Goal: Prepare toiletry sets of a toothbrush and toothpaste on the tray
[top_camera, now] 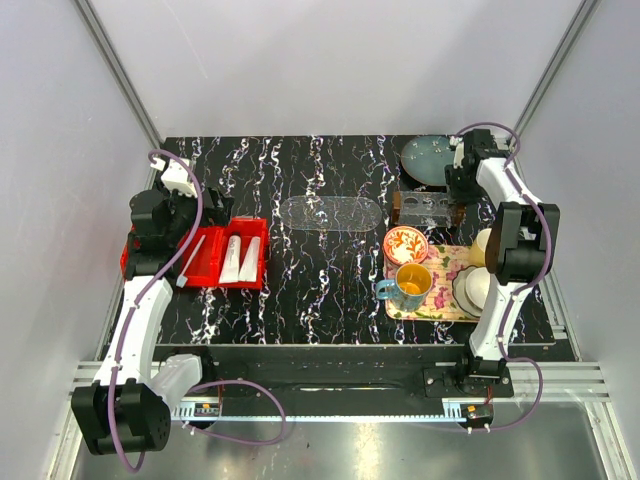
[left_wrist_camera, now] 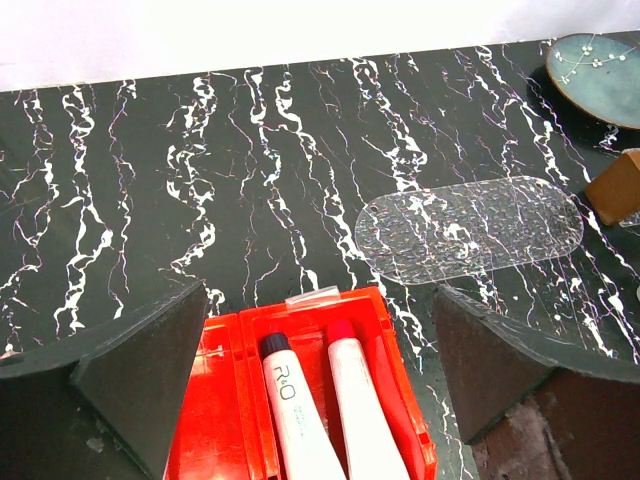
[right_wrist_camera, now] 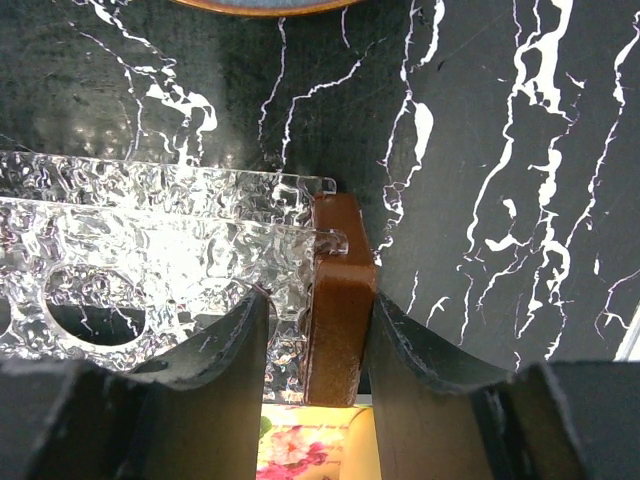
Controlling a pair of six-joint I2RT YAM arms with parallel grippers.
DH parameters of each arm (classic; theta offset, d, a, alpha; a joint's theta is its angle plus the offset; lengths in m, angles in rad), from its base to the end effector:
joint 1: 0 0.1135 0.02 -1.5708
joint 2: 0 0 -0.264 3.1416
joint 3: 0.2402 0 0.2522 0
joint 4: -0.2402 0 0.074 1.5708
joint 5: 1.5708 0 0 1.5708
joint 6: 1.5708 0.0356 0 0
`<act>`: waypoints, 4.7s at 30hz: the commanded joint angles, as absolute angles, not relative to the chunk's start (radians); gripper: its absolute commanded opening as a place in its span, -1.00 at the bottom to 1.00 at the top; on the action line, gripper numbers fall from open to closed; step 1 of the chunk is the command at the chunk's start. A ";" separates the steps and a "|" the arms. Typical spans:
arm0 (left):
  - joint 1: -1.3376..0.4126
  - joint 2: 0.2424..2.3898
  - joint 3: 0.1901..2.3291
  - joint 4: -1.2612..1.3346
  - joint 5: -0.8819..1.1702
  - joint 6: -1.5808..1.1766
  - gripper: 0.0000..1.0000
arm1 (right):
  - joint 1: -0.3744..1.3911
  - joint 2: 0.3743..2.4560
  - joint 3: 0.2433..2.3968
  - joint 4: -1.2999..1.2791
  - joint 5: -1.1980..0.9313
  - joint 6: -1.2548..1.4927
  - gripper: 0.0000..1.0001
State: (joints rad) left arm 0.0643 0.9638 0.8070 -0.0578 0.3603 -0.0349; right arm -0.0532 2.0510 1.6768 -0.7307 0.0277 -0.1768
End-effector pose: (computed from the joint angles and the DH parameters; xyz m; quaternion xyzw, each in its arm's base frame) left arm 0.2259 0.0020 0.3285 0.0743 0.7708 -0.1305 0.6191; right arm 0.4404 -0.0244 0.2160 -0.0569 0.9712 -0.0399 0.2278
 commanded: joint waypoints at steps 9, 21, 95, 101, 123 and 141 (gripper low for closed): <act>0.061 0.948 0.804 -0.014 0.371 -0.032 0.98 | -0.051 2.020 1.772 -0.769 -0.054 -0.115 -0.95; 0.061 0.954 0.805 -0.014 0.368 -0.032 0.98 | -0.051 2.028 1.819 -0.788 -0.124 -0.058 -1.00; 0.052 1.009 0.788 -0.005 0.293 -0.009 0.98 | 0.376 2.171 1.948 -0.678 0.054 0.262 -1.00; 0.054 1.006 0.785 -0.005 0.293 -0.008 0.98 | 0.385 2.175 1.942 -0.673 0.057 0.265 -1.00; 0.052 0.996 0.778 0.015 0.293 -0.011 0.98 | 0.394 2.128 1.838 -0.632 0.080 0.285 -1.00; 0.051 0.988 0.770 0.015 0.296 -0.009 0.98 | 0.405 2.071 1.781 -0.626 0.113 0.301 -1.00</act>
